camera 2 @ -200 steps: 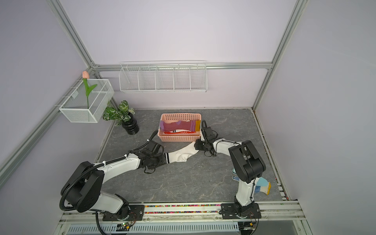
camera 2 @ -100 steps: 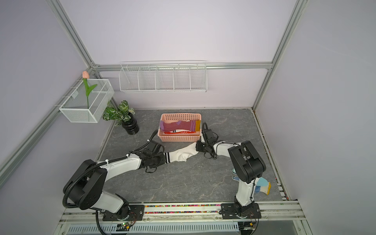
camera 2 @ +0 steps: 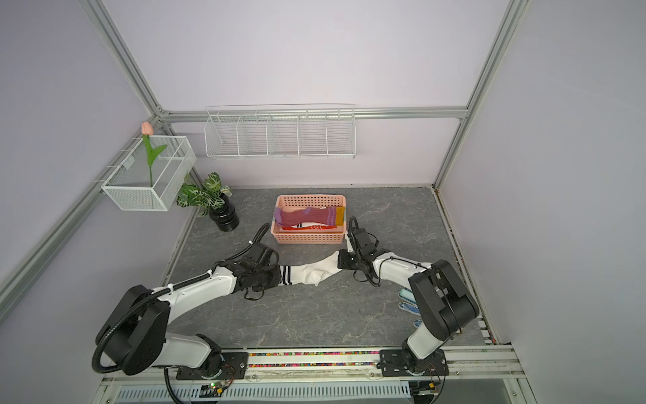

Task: Place the socks together as a pair
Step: Pick up a pair of socks from the center of the board, then place a pair of socks in the bin.

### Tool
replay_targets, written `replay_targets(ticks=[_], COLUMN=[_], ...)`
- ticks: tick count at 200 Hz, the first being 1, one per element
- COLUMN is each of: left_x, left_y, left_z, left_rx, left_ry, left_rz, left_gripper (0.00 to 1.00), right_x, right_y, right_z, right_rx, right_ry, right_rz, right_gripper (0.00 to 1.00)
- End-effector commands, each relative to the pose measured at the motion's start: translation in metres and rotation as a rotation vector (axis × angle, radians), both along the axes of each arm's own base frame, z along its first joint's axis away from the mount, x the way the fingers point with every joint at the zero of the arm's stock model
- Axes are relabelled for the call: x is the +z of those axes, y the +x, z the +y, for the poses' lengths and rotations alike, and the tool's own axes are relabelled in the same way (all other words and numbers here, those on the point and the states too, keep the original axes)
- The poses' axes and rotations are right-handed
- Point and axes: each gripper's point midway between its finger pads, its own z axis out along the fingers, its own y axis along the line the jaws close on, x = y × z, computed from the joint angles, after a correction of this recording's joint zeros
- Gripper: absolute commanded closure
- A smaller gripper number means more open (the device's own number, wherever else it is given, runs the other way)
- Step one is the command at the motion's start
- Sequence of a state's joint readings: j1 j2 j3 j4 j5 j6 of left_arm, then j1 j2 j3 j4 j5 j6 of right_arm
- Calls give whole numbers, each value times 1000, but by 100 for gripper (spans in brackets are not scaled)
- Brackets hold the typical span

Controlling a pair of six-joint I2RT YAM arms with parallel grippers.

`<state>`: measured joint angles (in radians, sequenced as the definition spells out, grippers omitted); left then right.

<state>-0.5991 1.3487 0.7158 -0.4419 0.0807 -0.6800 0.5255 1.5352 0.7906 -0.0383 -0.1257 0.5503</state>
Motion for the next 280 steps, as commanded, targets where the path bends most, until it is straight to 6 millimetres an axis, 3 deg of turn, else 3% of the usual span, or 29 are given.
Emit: replay_targets(ticks=[1, 23, 44, 49, 77, 115, 163, 201, 280], left_x=[39, 73, 106, 114, 154, 168, 159, 138, 86], left_y=[-1, 8, 29, 35, 71, 131, 197, 232, 256], left_z=[-3, -8, -14, -15, -15, -6, -2, 0, 5], left_rx=[-108, -152, -174, -175, -171, -149, -120, -133, -161], left_ry=[8, 7, 25, 37, 127, 169, 248, 341, 465], left_rz=[-59, -122, -205, -223, -294, -306, -297, -269, -180], left_gripper=[100, 100, 100, 100, 100, 100, 100, 100, 100], right_x=[22, 57, 85, 102, 131, 154, 142, 118, 73], right_y=[-5, 1, 12, 21, 50, 102, 165, 189, 210], right_z=[-11, -15, -16, -13, -16, -17, -6, 4, 10], right_rx=[-31, -45, -53, -59, -101, -158, -165, -151, -121], right_ry=[-18, -12, -18, -8, -19, -54, -85, -110, -187], right_rz=[-47, -129, -203, -241, -304, -377, -378, -338, -257], right_gripper=[93, 93, 93, 93, 93, 93, 93, 93, 93])
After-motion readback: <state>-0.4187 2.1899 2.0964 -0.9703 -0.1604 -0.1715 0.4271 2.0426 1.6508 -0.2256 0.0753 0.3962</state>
